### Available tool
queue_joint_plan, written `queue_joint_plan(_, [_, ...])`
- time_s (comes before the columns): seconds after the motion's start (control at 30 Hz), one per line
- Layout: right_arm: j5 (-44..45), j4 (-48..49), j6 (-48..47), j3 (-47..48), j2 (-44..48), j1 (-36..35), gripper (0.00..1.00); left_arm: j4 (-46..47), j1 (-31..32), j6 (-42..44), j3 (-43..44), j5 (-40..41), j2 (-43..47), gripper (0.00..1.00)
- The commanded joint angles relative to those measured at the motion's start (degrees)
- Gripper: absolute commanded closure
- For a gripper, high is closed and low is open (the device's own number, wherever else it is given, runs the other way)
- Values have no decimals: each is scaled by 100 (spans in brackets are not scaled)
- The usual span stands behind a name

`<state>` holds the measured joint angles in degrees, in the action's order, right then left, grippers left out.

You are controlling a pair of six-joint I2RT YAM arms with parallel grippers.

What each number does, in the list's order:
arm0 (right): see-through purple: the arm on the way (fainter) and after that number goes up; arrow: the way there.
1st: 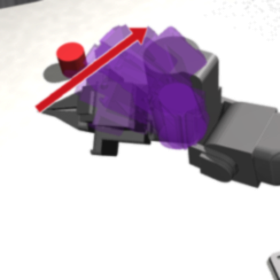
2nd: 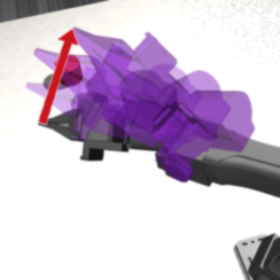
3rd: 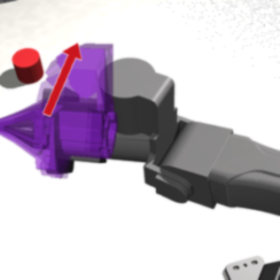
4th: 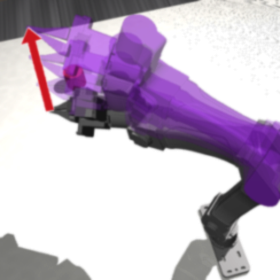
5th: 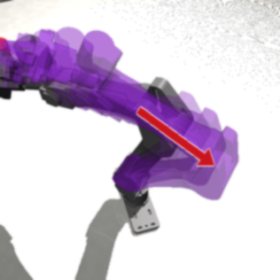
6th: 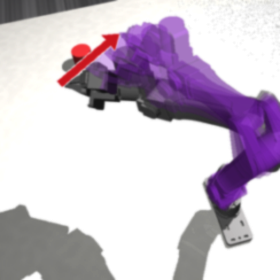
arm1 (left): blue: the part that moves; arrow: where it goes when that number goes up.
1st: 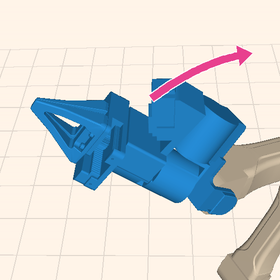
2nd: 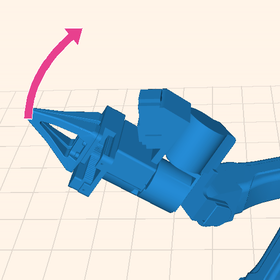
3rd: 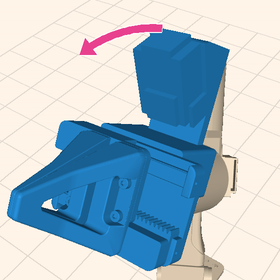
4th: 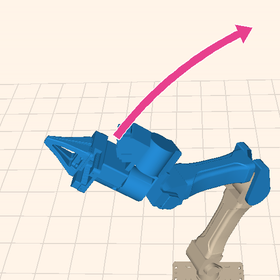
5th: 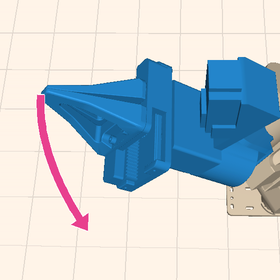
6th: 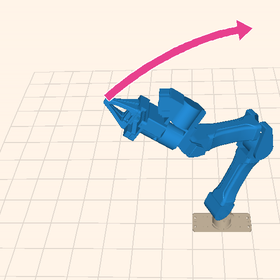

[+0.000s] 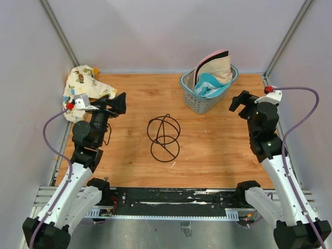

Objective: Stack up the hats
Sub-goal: Pick up the hat from the bin.

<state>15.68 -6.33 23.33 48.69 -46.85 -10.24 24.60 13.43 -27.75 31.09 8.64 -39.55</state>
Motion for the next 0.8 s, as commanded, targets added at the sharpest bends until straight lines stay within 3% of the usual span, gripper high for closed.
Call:
queue_joint_plan(0.0, [322, 188, -302, 182, -193, -157, 2, -830, 607, 716, 900, -227, -539, 0])
queue_joint_plan(0.23, [-900, 1354, -411, 476, -1113, -345, 1, -1450, 1586, 1762, 1972, -288, -1792, 0])
queue_joint_plan(0.53, [-327, 603, -948, 1887, -2651, -1175, 0, -1517, 2083, 2298, 2570, -292, -2959, 0])
queue_joint_plan(0.77, [120, 253, -1153, 2659, -3679, -1624, 3, -1376, 2181, 2361, 2490, -109, -3237, 1])
